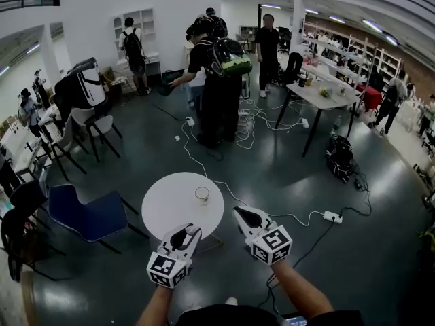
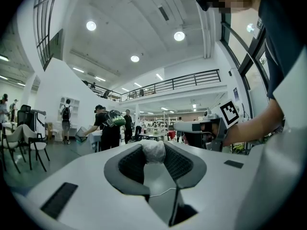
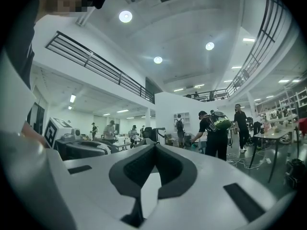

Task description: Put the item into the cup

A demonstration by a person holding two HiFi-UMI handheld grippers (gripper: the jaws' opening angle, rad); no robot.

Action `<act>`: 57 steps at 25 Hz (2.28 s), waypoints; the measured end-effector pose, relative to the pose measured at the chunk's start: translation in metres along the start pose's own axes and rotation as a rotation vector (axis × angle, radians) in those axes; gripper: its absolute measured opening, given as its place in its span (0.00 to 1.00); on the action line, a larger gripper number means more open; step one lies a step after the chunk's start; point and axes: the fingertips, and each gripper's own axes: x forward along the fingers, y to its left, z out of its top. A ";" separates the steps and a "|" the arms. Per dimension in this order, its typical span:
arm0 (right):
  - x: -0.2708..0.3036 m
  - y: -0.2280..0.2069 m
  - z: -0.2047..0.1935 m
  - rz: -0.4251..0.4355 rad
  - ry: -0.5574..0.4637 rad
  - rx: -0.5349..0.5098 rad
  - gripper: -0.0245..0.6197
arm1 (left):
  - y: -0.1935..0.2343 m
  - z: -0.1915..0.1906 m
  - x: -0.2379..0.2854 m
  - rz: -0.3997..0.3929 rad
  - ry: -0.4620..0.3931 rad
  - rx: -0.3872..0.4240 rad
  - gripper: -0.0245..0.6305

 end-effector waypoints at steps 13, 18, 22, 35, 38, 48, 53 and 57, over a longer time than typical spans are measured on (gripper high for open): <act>-0.010 -0.030 -0.012 0.028 0.004 0.005 0.06 | -0.014 -0.012 0.022 0.038 0.002 -0.021 0.22; -0.013 -0.034 -0.008 0.035 -0.003 0.008 0.06 | -0.016 -0.008 0.023 0.055 0.003 -0.017 0.22; -0.013 -0.039 -0.010 0.040 -0.002 0.011 0.06 | -0.017 -0.008 0.026 0.056 -0.005 -0.028 0.22; 0.031 -0.048 -0.011 0.041 -0.002 -0.008 0.06 | 0.024 -0.004 0.043 0.064 -0.008 -0.006 0.22; 0.044 -0.054 -0.010 0.037 -0.004 -0.004 0.06 | 0.038 -0.002 0.052 0.062 -0.010 -0.011 0.22; 0.081 -0.087 -0.011 0.009 -0.001 0.003 0.06 | 0.075 -0.002 0.091 0.038 -0.008 -0.024 0.22; 0.109 -0.106 -0.017 0.003 0.004 0.008 0.06 | 0.101 -0.005 0.114 0.033 -0.006 -0.027 0.22; 0.126 -0.124 -0.017 -0.002 0.003 0.009 0.06 | 0.116 -0.006 0.135 0.027 -0.004 -0.029 0.22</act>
